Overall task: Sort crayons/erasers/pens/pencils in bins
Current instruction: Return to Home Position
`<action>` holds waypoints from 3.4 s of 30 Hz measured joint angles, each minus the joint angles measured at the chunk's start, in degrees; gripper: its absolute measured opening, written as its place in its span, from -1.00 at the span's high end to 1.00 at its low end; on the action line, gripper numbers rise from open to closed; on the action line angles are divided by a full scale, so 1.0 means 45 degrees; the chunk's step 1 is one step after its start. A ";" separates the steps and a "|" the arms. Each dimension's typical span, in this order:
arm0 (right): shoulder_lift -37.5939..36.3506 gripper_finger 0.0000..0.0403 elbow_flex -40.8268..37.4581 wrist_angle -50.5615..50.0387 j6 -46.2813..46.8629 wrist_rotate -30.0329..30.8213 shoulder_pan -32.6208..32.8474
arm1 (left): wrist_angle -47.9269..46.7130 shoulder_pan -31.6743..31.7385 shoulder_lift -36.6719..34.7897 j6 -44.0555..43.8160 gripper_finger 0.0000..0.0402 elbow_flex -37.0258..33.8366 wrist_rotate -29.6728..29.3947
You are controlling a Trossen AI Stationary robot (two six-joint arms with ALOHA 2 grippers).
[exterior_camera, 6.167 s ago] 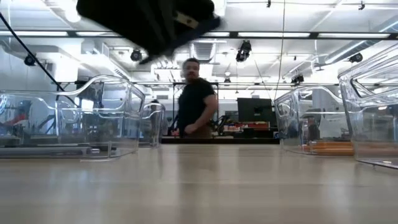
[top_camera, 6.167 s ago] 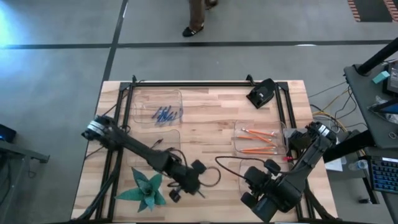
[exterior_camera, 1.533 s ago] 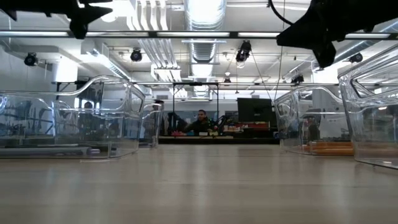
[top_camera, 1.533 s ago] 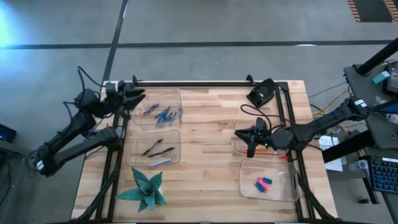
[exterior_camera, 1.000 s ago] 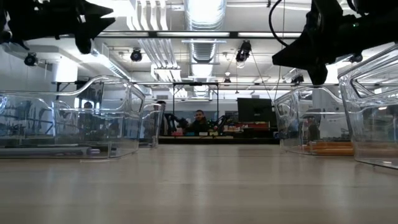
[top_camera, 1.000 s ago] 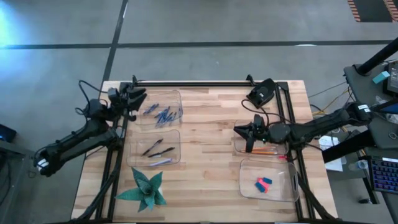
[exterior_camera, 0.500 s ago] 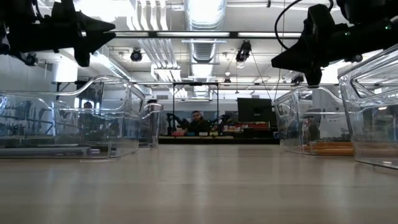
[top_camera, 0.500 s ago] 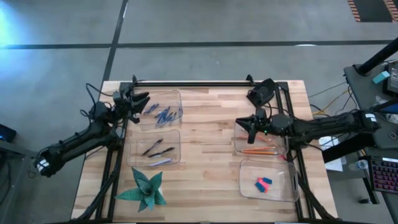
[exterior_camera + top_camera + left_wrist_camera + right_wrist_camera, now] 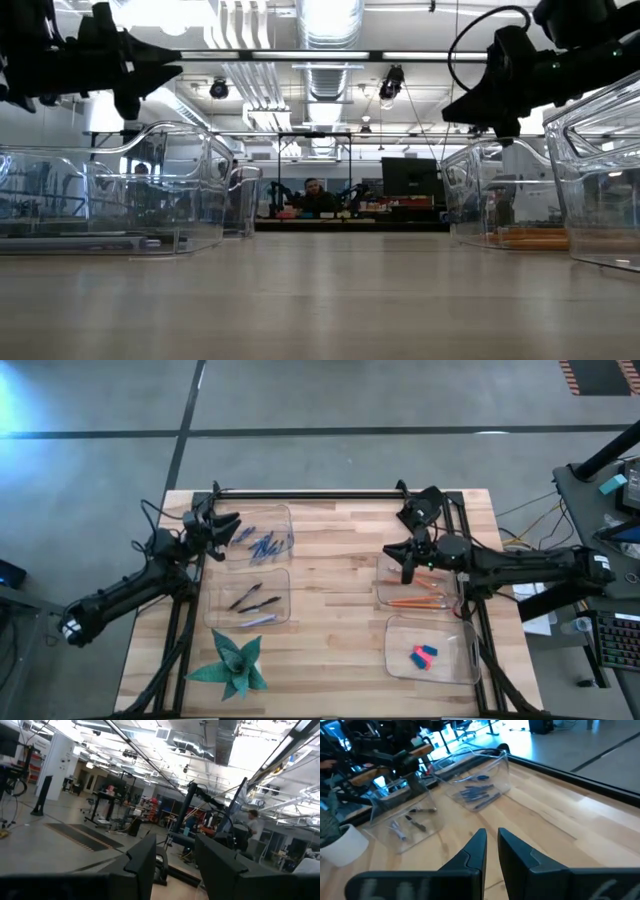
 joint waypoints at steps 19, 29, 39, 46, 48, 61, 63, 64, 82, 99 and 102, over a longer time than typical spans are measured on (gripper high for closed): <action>-0.2748 0.81 0.0000 -0.3493 -0.0002 -0.0379 -0.1123 | -0.0737 -0.0002 -0.0435 -0.0344 0.39 -0.0436 -0.0059; -0.4530 0.81 -0.0001 -0.5054 0.0178 -0.0379 -0.1123 | -0.0874 -0.0005 -0.0450 -0.0359 0.39 -0.0673 -0.0054; -0.5028 0.81 -0.0015 -0.5694 0.0493 -0.0375 -0.1118 | -0.1248 -0.0005 -0.0497 -0.0660 0.39 -0.0682 -0.0035; -0.5028 0.81 -0.0431 -0.5682 0.0648 -0.0373 -0.1118 | -0.1246 -0.0005 -0.0518 -0.0670 0.39 -0.0692 -0.0027; -0.5028 0.81 -0.0746 -0.5648 0.0952 -0.0375 -0.1118 | -0.1258 -0.0005 -0.0514 -0.0679 0.39 -0.0692 -0.0025; -0.5133 0.81 -0.1588 -0.5520 0.1690 -0.0394 -0.1118 | -0.1248 -0.0005 -0.0514 -0.0704 0.39 -0.0682 0.0019; -0.5306 0.81 -0.1583 -0.5587 0.1475 -0.0395 -0.1118 | -0.1248 -0.0005 -0.0514 -0.0702 0.39 -0.0682 0.0021; -0.5432 0.81 -0.1583 -0.5582 0.1438 -0.0397 -0.1118 | -0.1248 -0.0002 -0.0514 -0.0699 0.39 -0.0682 0.0019; -0.8368 0.81 -0.1702 -0.6727 0.0929 0.0791 -0.1142 | -0.1250 0.0000 -0.0489 -0.0665 0.39 -0.0682 0.0014; -0.8316 0.81 -0.1865 -0.6736 0.2671 0.1728 -0.1142 | -0.1248 0.0000 -0.0427 -0.0660 0.39 -0.0682 0.0009; -0.8316 0.81 -0.1865 -0.6738 0.4166 0.1755 -0.1142 | -0.1249 0.0000 -0.0427 -0.0660 0.39 -0.0682 0.0005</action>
